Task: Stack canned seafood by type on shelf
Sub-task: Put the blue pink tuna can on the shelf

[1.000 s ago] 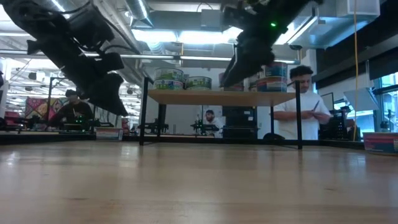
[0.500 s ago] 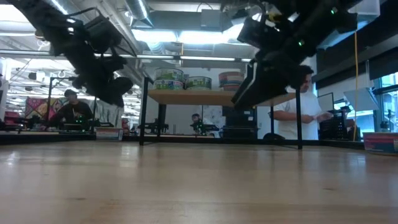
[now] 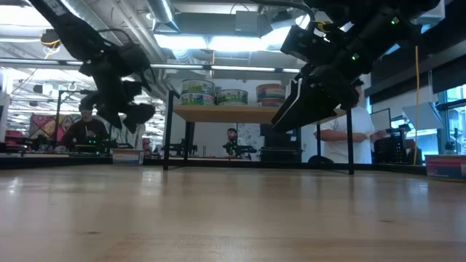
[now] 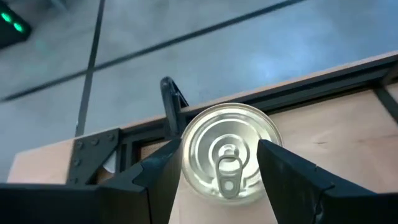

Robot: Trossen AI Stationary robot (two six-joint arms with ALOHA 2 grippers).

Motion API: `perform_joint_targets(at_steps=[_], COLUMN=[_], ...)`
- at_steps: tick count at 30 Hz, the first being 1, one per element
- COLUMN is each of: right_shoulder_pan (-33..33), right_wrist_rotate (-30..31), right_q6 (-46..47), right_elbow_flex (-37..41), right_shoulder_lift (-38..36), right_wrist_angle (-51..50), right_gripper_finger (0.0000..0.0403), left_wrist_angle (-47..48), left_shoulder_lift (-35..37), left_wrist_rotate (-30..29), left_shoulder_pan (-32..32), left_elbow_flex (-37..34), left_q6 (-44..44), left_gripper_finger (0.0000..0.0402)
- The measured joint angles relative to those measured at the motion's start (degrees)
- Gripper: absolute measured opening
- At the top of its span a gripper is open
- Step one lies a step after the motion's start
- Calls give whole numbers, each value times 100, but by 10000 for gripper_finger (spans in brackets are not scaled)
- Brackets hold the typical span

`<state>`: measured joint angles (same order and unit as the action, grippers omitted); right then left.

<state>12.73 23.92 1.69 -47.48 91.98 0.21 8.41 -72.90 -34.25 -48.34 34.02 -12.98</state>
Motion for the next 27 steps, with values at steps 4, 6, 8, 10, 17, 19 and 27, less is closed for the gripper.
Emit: perform_joint_targets(at_steps=[4, 6, 8, 10, 17, 19, 27], right_shoulder_pan=[0, 0, 0, 0, 0, 0, 0], right_wrist_rotate=[0, 0, 0, 0, 0, 0, 0], right_q6=[1, 7, 13, 21, 22, 22, 113], right_elbow_flex=[0, 0, 0, 0, 0, 0, 0], right_shoulder_lift=[0, 0, 0, 0, 0, 0, 0], right_wrist_angle=[-2, -2, -4, -4, 4, 4, 17], right_gripper_finger=[347, 347, 347, 347, 346, 346, 346], left_wrist_angle=[1, -1, 37, 59, 180, 191, 462], left_shoulder_lift=[-480, -674, -844, -975, -1190, -1191, -1191], left_wrist_rotate=[217, 238, 265, 310, 439, 505, 1037], left_shoulder_pan=[-205, -289, -356, -367, -355, -353, -352], left_elbow_flex=[235, 337, 402, 463, 583, 583, 583], left_q6=[-12, -12, -9, 17, 283, 424, 915], left_gripper_finger=[207, 207, 207, 206, 181, 173, 132])
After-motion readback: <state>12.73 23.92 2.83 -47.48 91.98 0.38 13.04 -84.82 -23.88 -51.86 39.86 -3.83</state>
